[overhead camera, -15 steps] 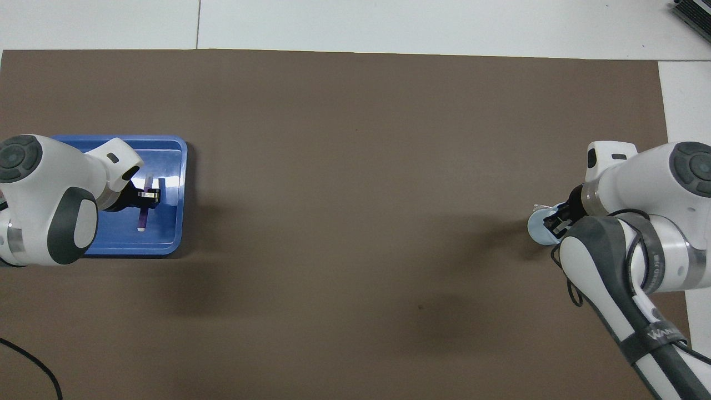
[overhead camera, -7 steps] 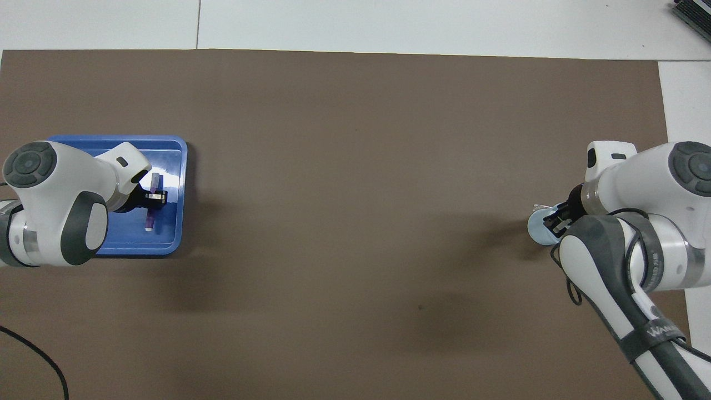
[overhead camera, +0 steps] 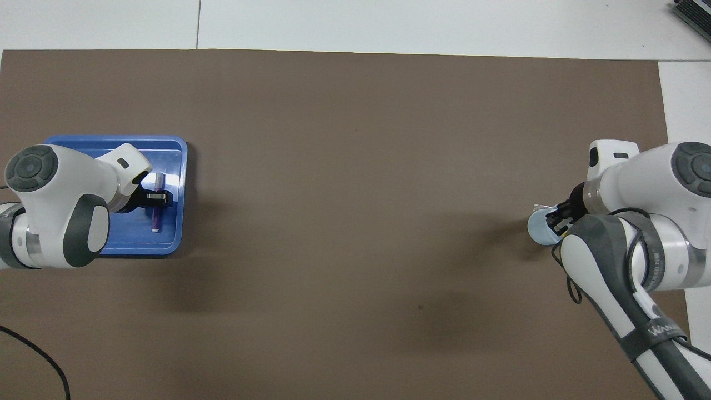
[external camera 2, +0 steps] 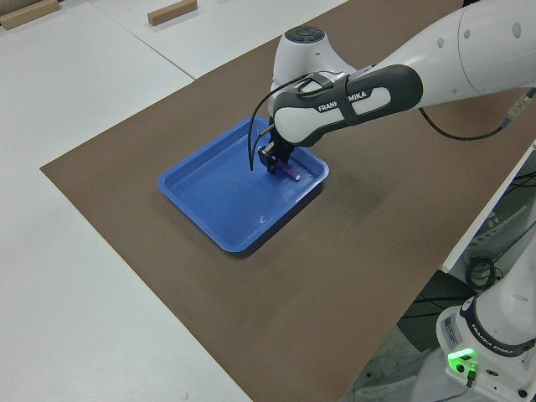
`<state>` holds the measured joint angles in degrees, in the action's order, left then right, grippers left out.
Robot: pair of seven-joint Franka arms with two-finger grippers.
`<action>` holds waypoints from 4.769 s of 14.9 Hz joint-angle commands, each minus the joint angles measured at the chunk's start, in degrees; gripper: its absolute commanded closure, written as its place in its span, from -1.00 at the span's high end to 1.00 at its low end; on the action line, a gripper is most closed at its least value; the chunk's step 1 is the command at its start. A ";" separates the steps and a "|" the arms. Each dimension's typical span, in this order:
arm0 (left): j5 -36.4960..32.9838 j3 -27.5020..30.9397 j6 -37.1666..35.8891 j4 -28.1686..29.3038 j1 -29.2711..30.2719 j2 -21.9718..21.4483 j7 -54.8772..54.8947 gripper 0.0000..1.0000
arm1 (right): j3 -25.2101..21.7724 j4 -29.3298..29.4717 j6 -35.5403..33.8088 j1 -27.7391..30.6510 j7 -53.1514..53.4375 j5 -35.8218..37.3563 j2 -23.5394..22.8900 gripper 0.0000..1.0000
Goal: Right arm passes pens to left for tray arrangement
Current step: 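Lower the purple pen into the tray and open the left gripper, then lift the green pen from the cup with the right gripper, then carry the green pen toward the left gripper while it approaches, then close the left gripper on the green pen, open the right gripper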
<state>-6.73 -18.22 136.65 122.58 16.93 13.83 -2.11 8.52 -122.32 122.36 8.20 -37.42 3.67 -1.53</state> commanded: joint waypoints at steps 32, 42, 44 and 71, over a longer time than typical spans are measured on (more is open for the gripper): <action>36.86 -3.05 -32.25 -22.91 -5.06 -9.78 -59.36 0.21 | 4.22 19.24 -19.36 -3.45 32.71 -22.71 2.58 -1.00; 37.23 -3.49 -20.99 -19.31 -11.73 -12.85 -105.80 0.24 | 4.49 11.85 2.78 -15.39 74.29 -36.45 4.87 -1.00; 37.23 -3.49 -20.72 -16.95 -13.49 -14.96 -106.26 0.29 | 4.49 9.66 10.40 -18.73 81.50 -36.45 5.31 -1.00; 36.70 -3.57 7.48 -3.40 -26.94 -19.54 -116.89 0.63 | 4.40 3.15 28.29 -28.33 97.64 -36.45 6.63 -1.00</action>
<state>29.59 -22.45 140.59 115.84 -8.30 -4.01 -119.21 12.67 -117.19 149.90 -20.56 63.75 -31.01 3.18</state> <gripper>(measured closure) 0.198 0.815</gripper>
